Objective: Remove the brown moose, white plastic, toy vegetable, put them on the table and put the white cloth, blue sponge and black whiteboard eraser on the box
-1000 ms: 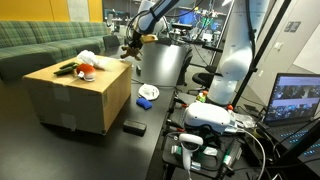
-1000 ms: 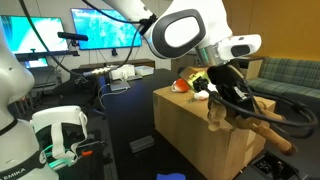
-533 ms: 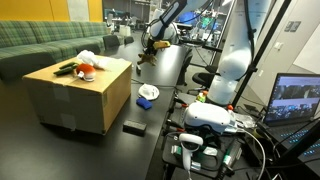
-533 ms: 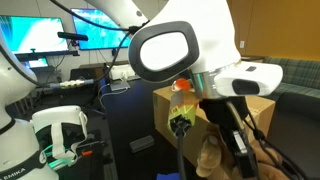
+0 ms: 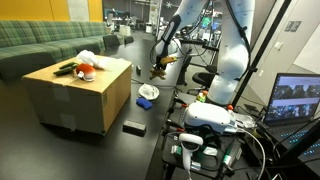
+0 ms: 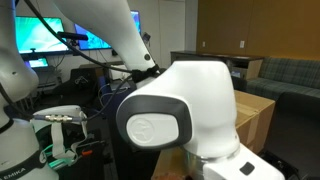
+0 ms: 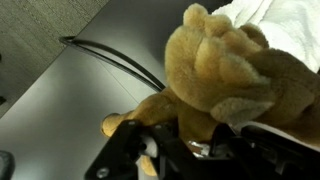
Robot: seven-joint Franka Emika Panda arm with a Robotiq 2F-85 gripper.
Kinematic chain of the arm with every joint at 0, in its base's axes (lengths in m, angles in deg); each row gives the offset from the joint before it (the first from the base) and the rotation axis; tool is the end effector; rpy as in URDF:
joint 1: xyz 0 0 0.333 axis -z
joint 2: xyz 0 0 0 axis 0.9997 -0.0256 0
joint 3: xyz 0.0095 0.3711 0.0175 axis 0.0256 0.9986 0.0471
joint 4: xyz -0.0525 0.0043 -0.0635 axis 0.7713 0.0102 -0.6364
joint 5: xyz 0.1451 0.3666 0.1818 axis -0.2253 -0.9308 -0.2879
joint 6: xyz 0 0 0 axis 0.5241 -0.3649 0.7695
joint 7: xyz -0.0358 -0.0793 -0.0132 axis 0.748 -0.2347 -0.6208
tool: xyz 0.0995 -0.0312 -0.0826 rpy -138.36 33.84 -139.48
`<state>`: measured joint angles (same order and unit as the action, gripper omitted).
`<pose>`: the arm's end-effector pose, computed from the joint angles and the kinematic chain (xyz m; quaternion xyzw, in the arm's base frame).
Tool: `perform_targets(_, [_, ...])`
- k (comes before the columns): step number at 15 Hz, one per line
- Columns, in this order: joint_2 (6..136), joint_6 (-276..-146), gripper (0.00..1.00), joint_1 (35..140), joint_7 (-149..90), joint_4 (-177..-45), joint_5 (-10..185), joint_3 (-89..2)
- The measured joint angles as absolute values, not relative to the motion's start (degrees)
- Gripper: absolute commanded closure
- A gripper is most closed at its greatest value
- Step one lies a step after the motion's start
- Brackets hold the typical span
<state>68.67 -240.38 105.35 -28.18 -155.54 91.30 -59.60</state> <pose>0.4439 -0.3331 0.1945 0.9473 -0.3024 0.0528 0.0910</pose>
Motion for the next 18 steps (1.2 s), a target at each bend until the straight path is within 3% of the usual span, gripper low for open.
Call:
perform_targets(9, [51.2,-245.4,0.96,105.3,-27.0,-143.8,85.6,-58.9])
perform_targets(10, [49.4,-245.5,0.64,105.2,-26.4,-141.9,85.3,-58.9])
perform_targets(11, [47.8,-245.5,0.64,105.2,-26.0,-140.2,84.8,-58.9])
perform_targets(18, [42.8,-245.5,0.12,105.2,-24.9,-133.7,83.2,-58.7])
